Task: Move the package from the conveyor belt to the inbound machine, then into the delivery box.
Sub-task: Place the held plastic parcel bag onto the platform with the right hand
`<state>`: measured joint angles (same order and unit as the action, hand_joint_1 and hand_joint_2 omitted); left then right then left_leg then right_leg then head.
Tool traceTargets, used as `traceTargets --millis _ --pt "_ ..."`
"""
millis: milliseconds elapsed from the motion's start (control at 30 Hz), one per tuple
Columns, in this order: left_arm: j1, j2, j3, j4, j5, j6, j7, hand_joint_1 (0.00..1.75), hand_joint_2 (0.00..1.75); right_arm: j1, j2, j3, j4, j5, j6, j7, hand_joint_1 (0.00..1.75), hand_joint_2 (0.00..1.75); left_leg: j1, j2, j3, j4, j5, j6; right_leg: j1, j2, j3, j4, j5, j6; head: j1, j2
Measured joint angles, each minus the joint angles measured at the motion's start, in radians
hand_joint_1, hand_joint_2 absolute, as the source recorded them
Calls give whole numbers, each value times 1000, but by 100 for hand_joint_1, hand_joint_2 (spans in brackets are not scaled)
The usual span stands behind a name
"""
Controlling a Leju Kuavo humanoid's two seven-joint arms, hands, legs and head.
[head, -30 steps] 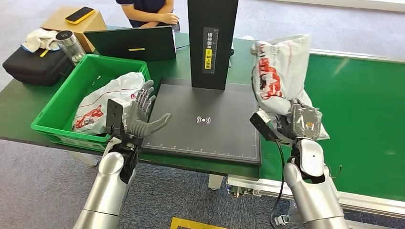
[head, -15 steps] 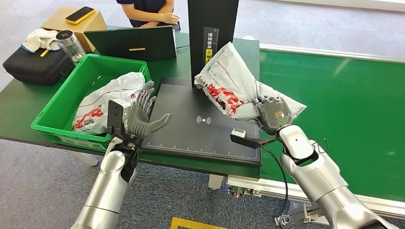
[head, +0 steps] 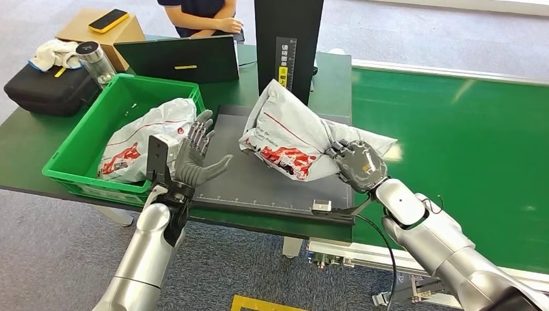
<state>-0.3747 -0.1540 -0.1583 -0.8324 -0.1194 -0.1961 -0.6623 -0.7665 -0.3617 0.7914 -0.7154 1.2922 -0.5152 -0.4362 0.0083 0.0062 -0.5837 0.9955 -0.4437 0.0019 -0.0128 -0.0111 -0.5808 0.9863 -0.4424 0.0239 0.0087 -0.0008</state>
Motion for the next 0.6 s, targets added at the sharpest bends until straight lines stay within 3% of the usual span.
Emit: traceTargets --millis 333,367,433,500,600 --pt "-21 0 -17 38 17 8 -20 0 175 -36 12 42 150 -51 -144 -17 170 175 0 0 0 0 0 0 0 0 0 0 0 0 0 0" --pt "-23 1 -20 42 19 10 -22 0 175 -41 17 45 168 -55 -154 -21 159 175 0 0 0 0 0 0 0 0 0 0 0 0 0 0" --pt "-26 1 -24 49 21 13 -26 0 175 -48 29 50 198 -60 -167 -27 72 175 0 0 0 0 0 0 0 0 0 0 0 0 0 0" --pt "-30 2 -26 56 24 16 -29 0 175 -54 37 52 215 -56 -172 -30 0 175 0 0 0 0 0 0 0 0 0 0 0 0 0 0" --pt "-35 2 -29 66 30 19 -32 0 175 -58 44 53 218 -28 -173 -28 0 175 0 0 0 0 0 0 0 0 0 0 0 0 0 0"
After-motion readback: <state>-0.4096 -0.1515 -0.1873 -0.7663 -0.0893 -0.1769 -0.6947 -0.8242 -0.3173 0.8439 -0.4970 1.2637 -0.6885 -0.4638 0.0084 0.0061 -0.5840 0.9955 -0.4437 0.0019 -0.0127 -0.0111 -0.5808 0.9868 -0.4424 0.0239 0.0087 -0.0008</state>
